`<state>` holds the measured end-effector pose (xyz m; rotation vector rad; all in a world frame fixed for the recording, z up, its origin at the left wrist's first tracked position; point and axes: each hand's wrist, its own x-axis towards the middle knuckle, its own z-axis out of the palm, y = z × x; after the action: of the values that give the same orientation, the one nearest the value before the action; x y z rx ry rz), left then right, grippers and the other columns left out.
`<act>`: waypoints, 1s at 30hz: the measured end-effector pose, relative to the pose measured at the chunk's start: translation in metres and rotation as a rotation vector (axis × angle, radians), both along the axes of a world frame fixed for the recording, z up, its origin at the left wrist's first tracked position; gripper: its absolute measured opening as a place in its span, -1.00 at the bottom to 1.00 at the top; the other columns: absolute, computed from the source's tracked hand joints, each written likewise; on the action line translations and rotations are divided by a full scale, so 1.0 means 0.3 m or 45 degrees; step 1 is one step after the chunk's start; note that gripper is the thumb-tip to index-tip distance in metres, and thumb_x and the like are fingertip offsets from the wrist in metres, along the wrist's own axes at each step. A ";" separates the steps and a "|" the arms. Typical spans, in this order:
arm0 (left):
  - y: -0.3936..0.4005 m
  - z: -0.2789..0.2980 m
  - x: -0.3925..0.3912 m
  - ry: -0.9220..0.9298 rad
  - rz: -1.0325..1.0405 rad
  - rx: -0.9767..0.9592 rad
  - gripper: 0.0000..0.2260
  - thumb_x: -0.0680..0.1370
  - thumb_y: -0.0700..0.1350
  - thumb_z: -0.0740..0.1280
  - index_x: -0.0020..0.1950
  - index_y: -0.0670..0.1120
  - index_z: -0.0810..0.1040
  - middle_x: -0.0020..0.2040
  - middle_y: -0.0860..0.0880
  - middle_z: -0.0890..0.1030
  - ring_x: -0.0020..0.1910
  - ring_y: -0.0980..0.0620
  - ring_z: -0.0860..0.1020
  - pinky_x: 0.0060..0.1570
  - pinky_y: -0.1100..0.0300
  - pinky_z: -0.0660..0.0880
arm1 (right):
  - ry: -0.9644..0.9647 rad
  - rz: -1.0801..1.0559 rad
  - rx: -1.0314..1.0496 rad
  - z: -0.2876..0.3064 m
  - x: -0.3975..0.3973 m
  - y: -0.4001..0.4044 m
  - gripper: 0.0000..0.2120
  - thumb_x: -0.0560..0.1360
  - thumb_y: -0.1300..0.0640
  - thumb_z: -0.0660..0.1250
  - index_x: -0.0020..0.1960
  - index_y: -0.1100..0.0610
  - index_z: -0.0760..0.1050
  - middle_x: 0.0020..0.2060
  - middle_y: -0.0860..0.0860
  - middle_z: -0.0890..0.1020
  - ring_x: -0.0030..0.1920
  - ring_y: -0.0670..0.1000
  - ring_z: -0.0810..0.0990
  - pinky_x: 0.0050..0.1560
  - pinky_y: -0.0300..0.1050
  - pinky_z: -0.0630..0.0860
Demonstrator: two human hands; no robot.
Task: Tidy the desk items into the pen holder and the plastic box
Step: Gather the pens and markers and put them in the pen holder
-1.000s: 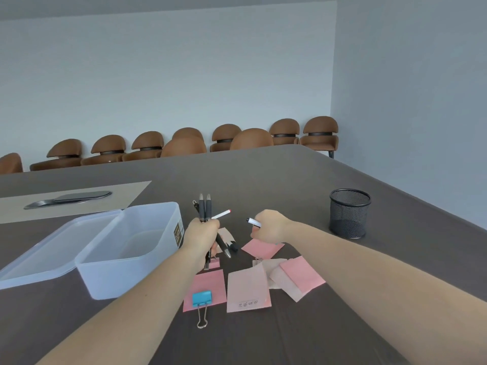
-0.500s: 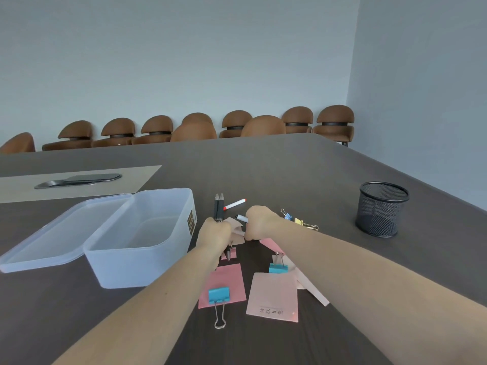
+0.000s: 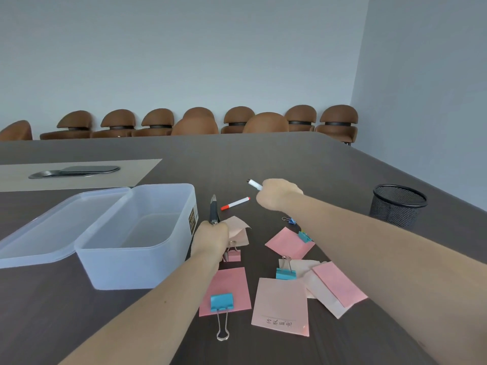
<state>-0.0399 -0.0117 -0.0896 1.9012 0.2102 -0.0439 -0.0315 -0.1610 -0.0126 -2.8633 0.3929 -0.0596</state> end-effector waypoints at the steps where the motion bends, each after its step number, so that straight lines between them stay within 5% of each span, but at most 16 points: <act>1: -0.002 -0.003 0.005 -0.005 -0.009 0.022 -0.87 0.51 -0.17 0.16 0.03 -0.12 0.42 -0.25 -0.08 0.46 -0.16 -0.16 0.49 -0.10 0.05 0.46 | -0.013 0.024 0.014 -0.006 0.018 0.008 -0.86 0.52 0.19 0.12 0.03 0.14 0.42 -0.11 0.06 0.48 -0.10 0.13 0.46 -0.10 -0.10 0.37; 4: -0.003 -0.014 0.028 -0.004 -0.013 0.058 -0.88 0.48 -0.17 0.16 -0.02 -0.13 0.43 -0.10 -0.19 0.58 -0.02 -0.26 0.55 -0.06 -0.01 0.51 | 0.032 0.154 -0.003 -0.041 0.083 0.036 -0.74 0.54 0.24 0.13 0.21 0.19 0.39 0.09 0.13 0.52 -0.07 0.13 0.43 -0.10 -0.08 0.35; 7: 0.000 -0.023 0.053 0.016 -0.030 0.071 -0.83 0.46 -0.16 0.15 0.00 -0.13 0.43 -0.03 -0.25 0.60 -0.16 -0.25 0.51 -0.19 0.08 0.41 | 0.065 0.273 -0.074 -0.084 0.142 0.069 -0.70 0.53 0.30 0.14 0.26 0.24 0.35 0.22 0.17 0.47 0.00 0.17 0.48 -0.10 -0.05 0.35; 14: 0.010 -0.037 0.077 0.004 -0.098 0.108 -0.88 0.49 -0.19 0.15 -0.25 -0.06 0.34 -0.24 -0.12 0.44 -0.18 -0.22 0.48 -0.22 0.08 0.37 | 0.070 0.372 -0.364 -0.159 0.232 0.096 -0.65 0.50 0.33 0.18 0.28 0.23 0.35 0.22 0.17 0.42 0.15 0.25 0.54 -0.12 0.03 0.41; 20: 0.011 -0.040 0.077 -0.010 -0.096 0.132 -0.94 0.49 -0.19 0.16 -0.17 -0.11 0.38 -0.24 -0.09 0.43 -0.14 -0.18 0.47 -0.19 0.09 0.36 | 0.138 0.507 -0.619 -0.177 0.240 0.096 -0.67 0.49 0.36 0.20 0.23 0.19 0.45 0.18 0.14 0.46 0.10 0.23 0.56 -0.15 0.00 0.42; 27: 0.007 -0.038 0.071 -0.020 -0.080 0.158 -0.96 0.50 -0.19 0.16 -0.11 -0.11 0.40 -0.24 -0.12 0.45 -0.15 -0.19 0.47 -0.17 0.08 0.39 | 0.152 0.477 -0.359 -0.145 0.171 0.048 -0.88 0.48 0.28 0.16 0.00 0.14 0.36 -0.08 0.05 0.45 -0.10 0.13 0.43 -0.15 -0.06 0.39; 30: 0.003 -0.032 0.063 -0.021 -0.073 0.162 -0.94 0.49 -0.19 0.16 -0.18 -0.10 0.39 -0.25 -0.12 0.46 -0.17 -0.21 0.47 -0.19 0.09 0.39 | -0.012 0.364 -0.256 -0.164 0.130 0.014 -0.82 0.52 0.23 0.15 0.12 0.19 0.37 -0.08 0.10 0.52 -0.15 0.16 0.44 -0.23 -0.08 0.36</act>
<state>-0.0210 -0.0109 -0.0991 2.0337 0.1506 -0.0548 0.0076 -0.1568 -0.0617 -3.0838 -0.0291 -0.0630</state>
